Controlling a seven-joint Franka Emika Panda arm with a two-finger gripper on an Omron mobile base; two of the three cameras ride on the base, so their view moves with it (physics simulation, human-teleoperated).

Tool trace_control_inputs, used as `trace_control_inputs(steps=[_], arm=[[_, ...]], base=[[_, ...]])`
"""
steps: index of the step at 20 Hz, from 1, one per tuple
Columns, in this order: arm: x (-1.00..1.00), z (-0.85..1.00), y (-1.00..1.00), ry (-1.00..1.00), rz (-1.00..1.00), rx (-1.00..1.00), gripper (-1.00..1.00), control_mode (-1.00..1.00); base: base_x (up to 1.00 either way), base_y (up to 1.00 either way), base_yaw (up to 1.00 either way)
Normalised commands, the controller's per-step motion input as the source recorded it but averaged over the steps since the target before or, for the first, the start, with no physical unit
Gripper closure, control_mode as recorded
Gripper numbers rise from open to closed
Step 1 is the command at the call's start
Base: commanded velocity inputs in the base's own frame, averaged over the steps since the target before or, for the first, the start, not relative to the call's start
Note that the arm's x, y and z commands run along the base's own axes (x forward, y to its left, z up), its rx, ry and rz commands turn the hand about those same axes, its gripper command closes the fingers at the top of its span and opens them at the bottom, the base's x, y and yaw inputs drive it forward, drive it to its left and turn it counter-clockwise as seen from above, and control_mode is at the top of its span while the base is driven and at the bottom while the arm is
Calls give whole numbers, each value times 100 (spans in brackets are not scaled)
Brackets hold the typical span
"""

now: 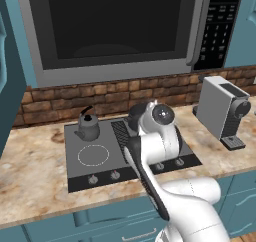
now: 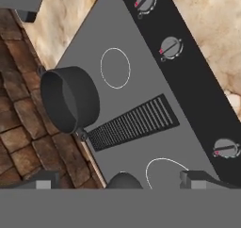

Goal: Pick the kettle from the cabinet and place it on a stove burner. Then pick the pot from the counter and place it on another stove burner. Finally, turn both burners on.

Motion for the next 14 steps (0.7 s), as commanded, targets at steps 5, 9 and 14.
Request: trace_control_inputs(steps=[5,9,14], arm=[[-14,24,8,22,0,0,-100,-100],[-16,11,7,26,0,0,-100,-100],[-19,1,7,22,0,0,-100,-100]], base=[[0,0,0],[0,0,0],[0,0,0]])
